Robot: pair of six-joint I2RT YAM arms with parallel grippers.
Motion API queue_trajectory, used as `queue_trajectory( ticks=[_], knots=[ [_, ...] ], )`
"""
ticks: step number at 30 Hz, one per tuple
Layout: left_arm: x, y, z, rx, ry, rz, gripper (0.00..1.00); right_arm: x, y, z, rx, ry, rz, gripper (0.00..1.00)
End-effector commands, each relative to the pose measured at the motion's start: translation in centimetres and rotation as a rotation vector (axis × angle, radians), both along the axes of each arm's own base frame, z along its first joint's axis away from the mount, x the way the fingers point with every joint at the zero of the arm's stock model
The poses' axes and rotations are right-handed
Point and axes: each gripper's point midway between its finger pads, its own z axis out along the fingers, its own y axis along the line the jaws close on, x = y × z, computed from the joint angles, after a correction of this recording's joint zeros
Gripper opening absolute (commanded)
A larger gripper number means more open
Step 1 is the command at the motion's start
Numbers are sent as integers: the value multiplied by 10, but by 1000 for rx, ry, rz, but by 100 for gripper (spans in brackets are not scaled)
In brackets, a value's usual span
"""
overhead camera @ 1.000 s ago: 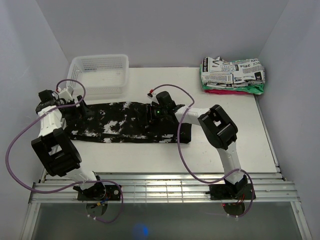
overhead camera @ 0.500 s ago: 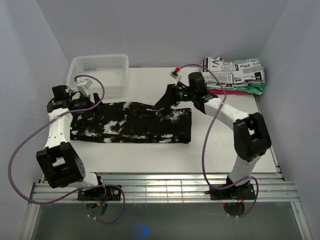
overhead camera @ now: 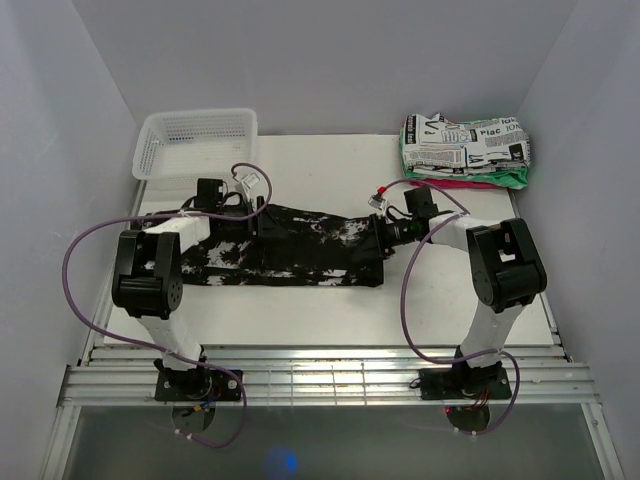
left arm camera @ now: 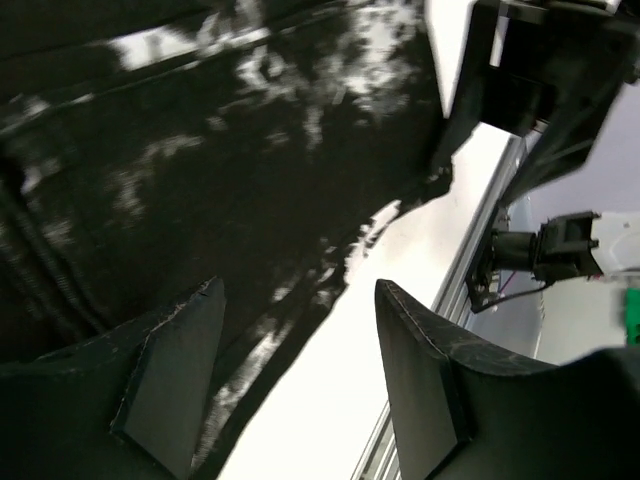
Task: Fold and stack the trousers
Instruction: Fold the trousers
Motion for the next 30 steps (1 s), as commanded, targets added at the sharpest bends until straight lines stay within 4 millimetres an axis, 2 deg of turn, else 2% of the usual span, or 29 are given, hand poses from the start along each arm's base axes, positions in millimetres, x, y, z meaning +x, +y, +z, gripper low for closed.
queue_trajectory(
  ticks=[1,2,4,6,7,9,10,12,14,17,18,21,23,24,26,28,29,30],
  knots=[
    [14,6,-15,1,25,77,72,-4,-13,-27,-90,10,-3,67],
    [13,6,-24,12,46,85,72,-7,-17,-38,-117,28,-11,67],
    [15,10,-47,47,108,109,71,-16,-36,-73,-206,84,-40,70],
    [18,12,-60,62,143,123,71,-18,-51,-95,-271,106,-57,72],
    [15,13,-73,76,188,129,70,-16,-62,-103,-294,123,-90,73],
    [17,14,-84,91,212,139,69,-12,-76,-113,-329,134,-130,73],
    [15,14,-91,92,238,129,68,-11,-83,-112,-312,141,-147,72],
    [10,1,-81,28,233,61,68,-9,-87,-107,-320,129,-158,72],
    [7,-16,-74,58,180,-11,68,-10,-93,-102,-353,97,-152,73],
    [3,-28,-75,113,160,-43,68,4,-98,-70,-312,3,-168,72],
    [2,-29,-77,113,171,-42,68,11,-98,-53,-291,-47,-181,70],
    [2,-28,-79,120,189,-24,68,41,-88,-9,-182,-140,-214,66],
    [4,-27,-80,125,190,-15,68,55,-82,6,-135,-102,-255,65],
    [5,-28,-81,121,196,-11,69,69,-81,8,-125,-109,-263,64],
    [5,-31,-78,105,203,-13,69,82,-81,0,-143,-92,-280,62],
    [8,-32,-74,95,204,-9,70,95,-84,-22,-187,-56,-297,60],
    [7,-33,-73,86,203,-14,70,95,-86,-32,-212,-37,-295,59],
    [7,-33,-72,85,202,-15,70,94,-87,-52,-237,7,-287,59]
  ],
)
